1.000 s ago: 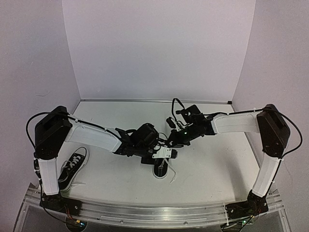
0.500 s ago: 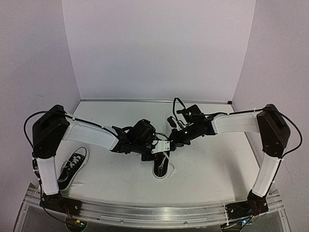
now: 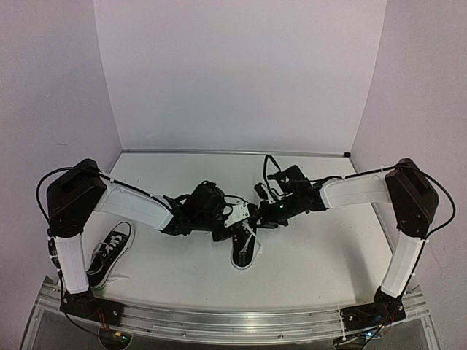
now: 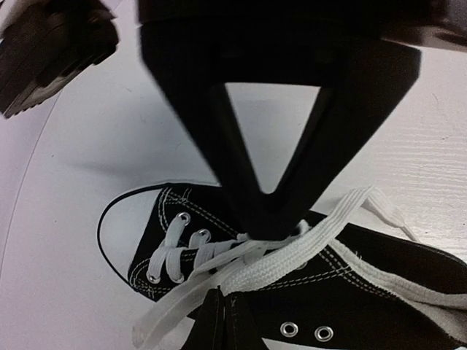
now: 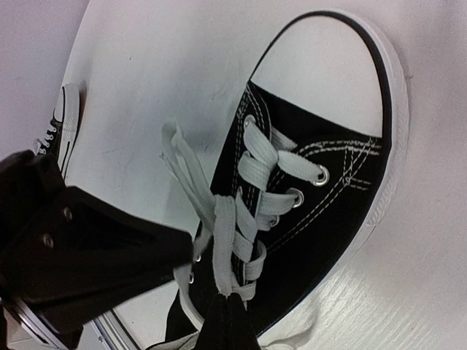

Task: Tie the shoes

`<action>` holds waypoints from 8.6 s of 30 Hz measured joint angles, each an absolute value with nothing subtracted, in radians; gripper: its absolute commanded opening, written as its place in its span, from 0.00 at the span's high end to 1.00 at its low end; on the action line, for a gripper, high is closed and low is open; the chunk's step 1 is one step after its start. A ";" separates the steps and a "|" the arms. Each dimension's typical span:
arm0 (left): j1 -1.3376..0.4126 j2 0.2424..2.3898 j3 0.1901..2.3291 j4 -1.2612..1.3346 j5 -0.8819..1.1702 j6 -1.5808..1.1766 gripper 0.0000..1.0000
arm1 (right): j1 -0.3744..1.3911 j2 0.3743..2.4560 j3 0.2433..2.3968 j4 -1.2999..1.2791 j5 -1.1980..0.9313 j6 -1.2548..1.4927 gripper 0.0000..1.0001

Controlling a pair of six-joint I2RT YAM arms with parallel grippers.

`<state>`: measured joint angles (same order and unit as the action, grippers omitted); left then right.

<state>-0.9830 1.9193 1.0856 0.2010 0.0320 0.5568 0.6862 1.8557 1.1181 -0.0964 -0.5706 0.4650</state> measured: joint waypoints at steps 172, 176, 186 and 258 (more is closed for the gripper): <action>-0.942 1.983 1.014 0.450 0.144 0.358 0.80 | 0.629 1.889 0.976 0.284 -0.770 0.709 1.00; -0.942 1.935 0.984 0.432 0.134 0.368 0.73 | 0.629 1.885 0.976 0.283 -0.759 0.708 1.00; -0.939 1.850 0.921 0.381 0.130 0.336 0.50 | 0.629 1.884 0.973 0.280 -0.749 0.706 1.00; -0.819 1.870 1.001 0.321 0.161 -0.030 1.00 | 0.583 1.736 0.797 0.207 -0.628 0.682 1.00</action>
